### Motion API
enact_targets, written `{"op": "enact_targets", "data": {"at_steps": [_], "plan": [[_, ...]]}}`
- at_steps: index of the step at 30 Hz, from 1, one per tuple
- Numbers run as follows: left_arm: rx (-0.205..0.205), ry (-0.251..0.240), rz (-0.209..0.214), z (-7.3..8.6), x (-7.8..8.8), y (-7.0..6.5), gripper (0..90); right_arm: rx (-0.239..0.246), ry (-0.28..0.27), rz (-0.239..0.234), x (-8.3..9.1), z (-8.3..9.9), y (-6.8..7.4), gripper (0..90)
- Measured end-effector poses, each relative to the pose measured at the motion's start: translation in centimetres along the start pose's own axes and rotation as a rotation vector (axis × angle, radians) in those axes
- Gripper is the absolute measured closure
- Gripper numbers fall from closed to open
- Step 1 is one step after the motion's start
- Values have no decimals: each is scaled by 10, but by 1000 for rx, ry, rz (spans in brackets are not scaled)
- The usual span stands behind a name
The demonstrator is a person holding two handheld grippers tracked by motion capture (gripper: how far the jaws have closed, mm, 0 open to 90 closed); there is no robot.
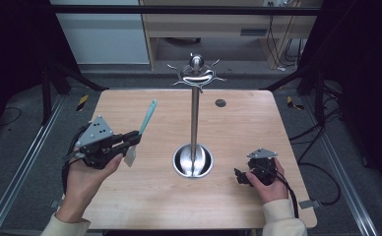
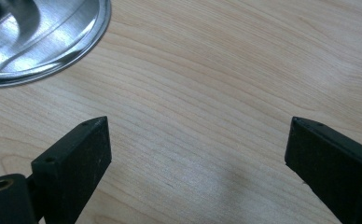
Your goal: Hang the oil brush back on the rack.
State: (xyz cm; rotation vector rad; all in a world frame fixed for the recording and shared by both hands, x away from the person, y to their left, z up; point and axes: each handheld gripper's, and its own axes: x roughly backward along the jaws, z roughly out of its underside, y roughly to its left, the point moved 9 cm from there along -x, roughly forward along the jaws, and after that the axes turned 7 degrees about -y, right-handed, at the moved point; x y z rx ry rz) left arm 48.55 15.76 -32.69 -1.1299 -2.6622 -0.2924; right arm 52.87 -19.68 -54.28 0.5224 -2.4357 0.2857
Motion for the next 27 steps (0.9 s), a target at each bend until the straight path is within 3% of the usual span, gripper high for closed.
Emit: {"op": "enact_targets", "data": {"at_steps": [15, 27], "plan": [[-19, -85, 28, -40, -4, -12, 819, 2, 0, 0, 0, 0, 0, 77], [-18, -100, 43, -47, -8, -16, 818, 7, 3, 1, 0, 1, -1, 77]]}}
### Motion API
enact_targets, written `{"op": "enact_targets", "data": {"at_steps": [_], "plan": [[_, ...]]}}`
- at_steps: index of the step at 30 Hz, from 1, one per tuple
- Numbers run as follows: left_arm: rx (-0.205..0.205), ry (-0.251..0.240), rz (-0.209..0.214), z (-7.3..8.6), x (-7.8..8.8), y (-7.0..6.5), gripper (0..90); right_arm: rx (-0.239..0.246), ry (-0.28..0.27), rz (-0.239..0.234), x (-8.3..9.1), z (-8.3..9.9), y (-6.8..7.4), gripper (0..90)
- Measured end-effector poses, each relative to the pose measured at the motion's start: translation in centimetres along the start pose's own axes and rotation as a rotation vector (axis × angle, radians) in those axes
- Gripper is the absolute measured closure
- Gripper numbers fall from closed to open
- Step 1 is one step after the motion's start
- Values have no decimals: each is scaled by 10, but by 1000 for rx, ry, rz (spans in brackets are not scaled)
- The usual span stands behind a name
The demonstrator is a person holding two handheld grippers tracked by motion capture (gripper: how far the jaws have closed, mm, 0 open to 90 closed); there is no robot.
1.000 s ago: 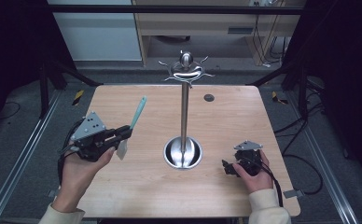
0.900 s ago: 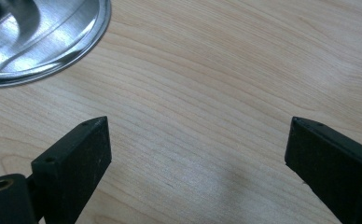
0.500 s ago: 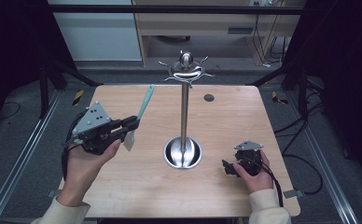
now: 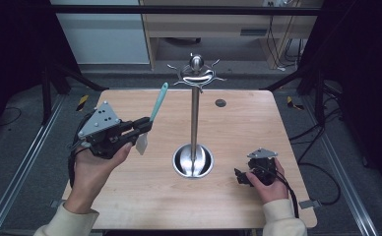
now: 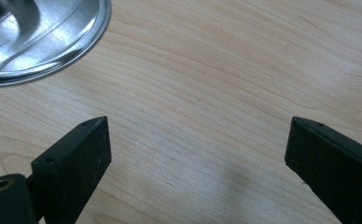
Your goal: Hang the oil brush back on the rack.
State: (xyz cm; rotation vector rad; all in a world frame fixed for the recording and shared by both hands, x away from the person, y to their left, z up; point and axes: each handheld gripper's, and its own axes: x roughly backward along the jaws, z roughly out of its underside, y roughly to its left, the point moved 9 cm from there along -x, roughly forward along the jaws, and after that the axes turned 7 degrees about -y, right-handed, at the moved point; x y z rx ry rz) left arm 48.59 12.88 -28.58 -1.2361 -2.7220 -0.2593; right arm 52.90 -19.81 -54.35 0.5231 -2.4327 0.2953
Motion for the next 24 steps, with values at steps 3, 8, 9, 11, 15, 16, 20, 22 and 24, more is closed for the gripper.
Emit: {"op": "enact_targets", "data": {"at_steps": [3, 8, 9, 11, 15, 16, 20, 22, 24], "plan": [[1, -5, 4, -2, -1, 0, 818, -4, -1, -1, 0, 0, 1, 77], [-3, -7, 7, -4, -2, -2, 818, -3, 2, 0, 0, 0, 0, 77], [-3, -7, 10, -4, -3, -2, 818, -4, 1, -1, 0, 0, 0, 77], [-7, -12, 9, -5, -4, -3, 818, -4, 1, -2, 0, 0, 1, 77], [-10, -9, 14, -6, -6, -4, 818, -4, 2, -2, 0, 0, 0, 77], [-10, -8, 14, -6, -7, -4, 818, -4, 1, -2, 0, 0, 0, 77], [-7, -4, 10, -5, -8, -3, 818, -2, 1, -2, 0, 0, 0, 76], [-7, 0, 9, -5, -9, -3, 818, -3, 2, -3, 0, 0, 0, 77], [-4, 3, 13, -4, -10, -3, 818, -3, 2, -3, 0, 0, 0, 77]]}}
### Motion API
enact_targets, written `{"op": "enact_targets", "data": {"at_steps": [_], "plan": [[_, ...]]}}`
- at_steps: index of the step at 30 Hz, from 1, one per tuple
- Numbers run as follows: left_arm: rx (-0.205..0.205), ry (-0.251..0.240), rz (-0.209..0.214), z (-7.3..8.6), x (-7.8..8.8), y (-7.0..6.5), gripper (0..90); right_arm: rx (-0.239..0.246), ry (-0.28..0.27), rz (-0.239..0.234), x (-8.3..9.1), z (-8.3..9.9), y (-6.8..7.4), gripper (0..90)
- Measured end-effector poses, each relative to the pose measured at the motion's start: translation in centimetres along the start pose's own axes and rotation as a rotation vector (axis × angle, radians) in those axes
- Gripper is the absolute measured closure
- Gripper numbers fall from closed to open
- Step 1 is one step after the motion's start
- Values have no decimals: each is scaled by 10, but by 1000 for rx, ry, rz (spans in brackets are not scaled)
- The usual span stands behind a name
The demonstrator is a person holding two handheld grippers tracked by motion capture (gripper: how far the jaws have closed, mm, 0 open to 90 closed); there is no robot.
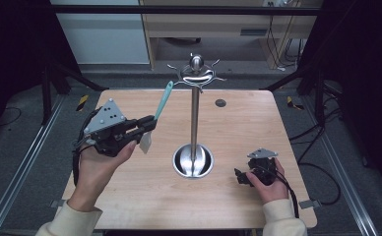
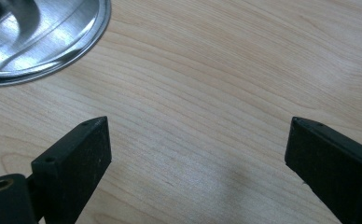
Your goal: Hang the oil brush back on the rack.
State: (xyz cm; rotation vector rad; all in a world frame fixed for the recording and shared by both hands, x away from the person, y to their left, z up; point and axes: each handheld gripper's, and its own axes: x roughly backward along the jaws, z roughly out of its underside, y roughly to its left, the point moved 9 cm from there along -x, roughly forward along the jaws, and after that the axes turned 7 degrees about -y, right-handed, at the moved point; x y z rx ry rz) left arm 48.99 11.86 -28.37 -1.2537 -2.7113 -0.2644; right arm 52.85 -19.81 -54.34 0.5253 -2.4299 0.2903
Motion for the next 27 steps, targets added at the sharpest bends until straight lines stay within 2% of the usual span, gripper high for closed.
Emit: {"op": "enact_targets", "data": {"at_steps": [18, 27], "plan": [[18, 25, 23, 2, -17, 0, 817, -2, 0, -3, 0, 0, 0, 76], [18, 32, 25, 3, -19, 0, 817, -4, -2, 0, 0, 0, 0, 77]]}}
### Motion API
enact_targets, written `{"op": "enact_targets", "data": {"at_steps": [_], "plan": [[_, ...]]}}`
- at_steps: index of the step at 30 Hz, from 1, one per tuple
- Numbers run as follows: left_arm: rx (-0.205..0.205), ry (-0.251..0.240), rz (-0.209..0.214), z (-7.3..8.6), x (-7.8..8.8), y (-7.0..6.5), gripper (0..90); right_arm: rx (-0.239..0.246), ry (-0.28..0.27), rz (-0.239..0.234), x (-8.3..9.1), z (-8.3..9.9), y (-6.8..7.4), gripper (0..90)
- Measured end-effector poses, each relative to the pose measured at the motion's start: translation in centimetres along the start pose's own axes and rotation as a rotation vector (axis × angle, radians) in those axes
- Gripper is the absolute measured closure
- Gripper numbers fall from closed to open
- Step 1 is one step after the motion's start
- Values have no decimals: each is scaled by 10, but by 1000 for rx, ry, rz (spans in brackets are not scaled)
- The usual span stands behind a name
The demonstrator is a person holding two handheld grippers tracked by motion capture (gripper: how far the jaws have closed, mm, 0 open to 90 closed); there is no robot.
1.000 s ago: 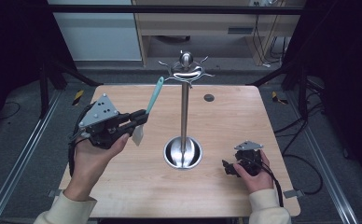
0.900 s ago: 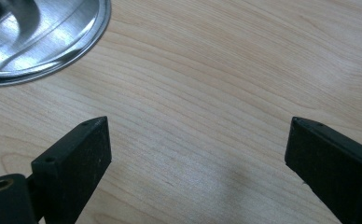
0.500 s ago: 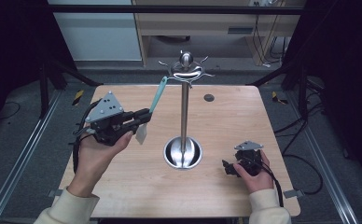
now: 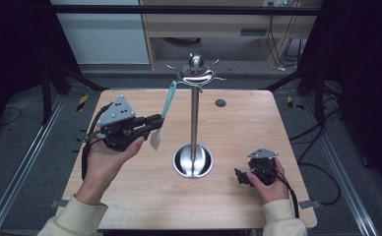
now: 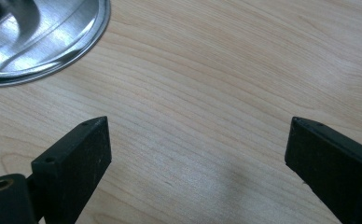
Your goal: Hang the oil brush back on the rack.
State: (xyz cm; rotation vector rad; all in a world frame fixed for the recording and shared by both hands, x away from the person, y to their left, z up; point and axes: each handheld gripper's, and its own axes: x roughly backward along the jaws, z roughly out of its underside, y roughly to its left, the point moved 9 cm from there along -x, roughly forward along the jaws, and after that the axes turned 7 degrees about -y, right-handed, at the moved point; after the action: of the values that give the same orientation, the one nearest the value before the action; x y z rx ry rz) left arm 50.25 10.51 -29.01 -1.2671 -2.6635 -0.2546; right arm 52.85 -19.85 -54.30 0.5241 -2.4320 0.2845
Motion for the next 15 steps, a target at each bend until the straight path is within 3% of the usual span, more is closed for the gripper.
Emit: {"op": "enact_targets", "data": {"at_steps": [6, 9, 15], "plan": [[15, 17, 2, 1, -3, -2, 817, -3, -3, -1, 0, 0, 0, 76], [-2, 12, 2, 0, -6, 0, 817, -2, -3, -2, 0, 0, 0, 76], [6, 15, 10, 1, -8, -1, 817, -1, -4, -3, 0, 0, 0, 76]]}}
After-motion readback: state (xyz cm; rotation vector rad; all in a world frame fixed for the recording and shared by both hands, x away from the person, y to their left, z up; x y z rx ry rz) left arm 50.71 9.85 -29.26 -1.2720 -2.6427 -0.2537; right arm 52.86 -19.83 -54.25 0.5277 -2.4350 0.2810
